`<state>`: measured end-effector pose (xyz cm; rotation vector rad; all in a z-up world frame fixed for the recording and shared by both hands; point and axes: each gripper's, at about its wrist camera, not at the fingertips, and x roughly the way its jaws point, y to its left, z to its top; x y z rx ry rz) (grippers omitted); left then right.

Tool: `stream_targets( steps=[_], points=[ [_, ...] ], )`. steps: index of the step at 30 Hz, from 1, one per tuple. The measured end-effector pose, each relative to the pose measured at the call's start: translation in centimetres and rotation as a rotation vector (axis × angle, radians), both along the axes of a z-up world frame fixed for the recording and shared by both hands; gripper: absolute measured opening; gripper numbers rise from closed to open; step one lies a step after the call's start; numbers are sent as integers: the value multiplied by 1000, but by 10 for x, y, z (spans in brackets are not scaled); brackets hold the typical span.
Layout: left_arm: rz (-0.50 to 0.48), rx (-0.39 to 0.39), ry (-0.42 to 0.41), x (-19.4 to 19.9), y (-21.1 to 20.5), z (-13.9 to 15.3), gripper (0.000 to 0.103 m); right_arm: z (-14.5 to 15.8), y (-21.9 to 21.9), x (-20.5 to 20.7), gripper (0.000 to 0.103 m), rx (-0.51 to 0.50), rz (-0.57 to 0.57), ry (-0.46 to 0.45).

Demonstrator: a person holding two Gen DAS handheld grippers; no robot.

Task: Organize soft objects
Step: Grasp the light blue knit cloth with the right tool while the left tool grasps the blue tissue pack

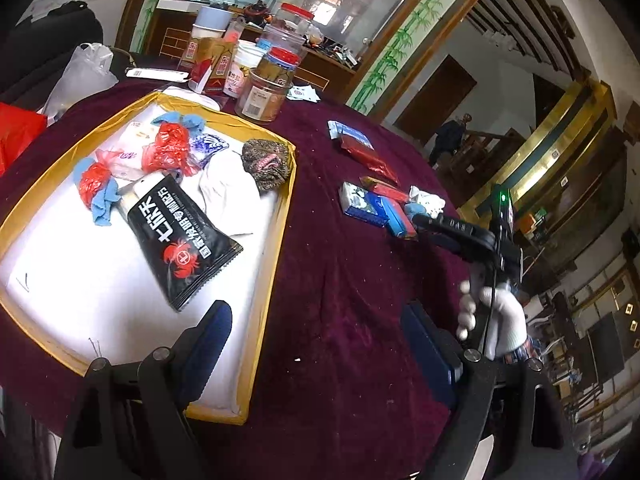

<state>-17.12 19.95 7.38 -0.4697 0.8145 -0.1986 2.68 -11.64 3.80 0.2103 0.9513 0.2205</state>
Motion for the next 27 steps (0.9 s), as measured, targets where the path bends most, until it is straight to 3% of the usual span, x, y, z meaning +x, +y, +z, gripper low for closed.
stream_targets(
  steps=[6, 14, 15, 17, 22, 27],
  points=[
    [-37, 51, 28, 24, -21, -4, 89, -11, -17, 22, 69, 74, -57, -8],
    [-141, 61, 122, 66, -79, -28, 89, -22, -2, 43, 68, 32, 0, -33],
    [-152, 50, 133, 71, -84, -31, 89, -24, -3, 44, 67, 31, 5, -29],
    [-164, 28, 159, 85, -94, -36, 89, -23, -6, 43, 40, 54, 7, -29],
    [-150, 36, 173, 118, -108, -36, 89, -25, -18, 41, 33, 117, 12, -2],
    [-145, 113, 151, 159, -116, -25, 89, -25, -24, 41, 32, 166, 10, 37]
  ],
)
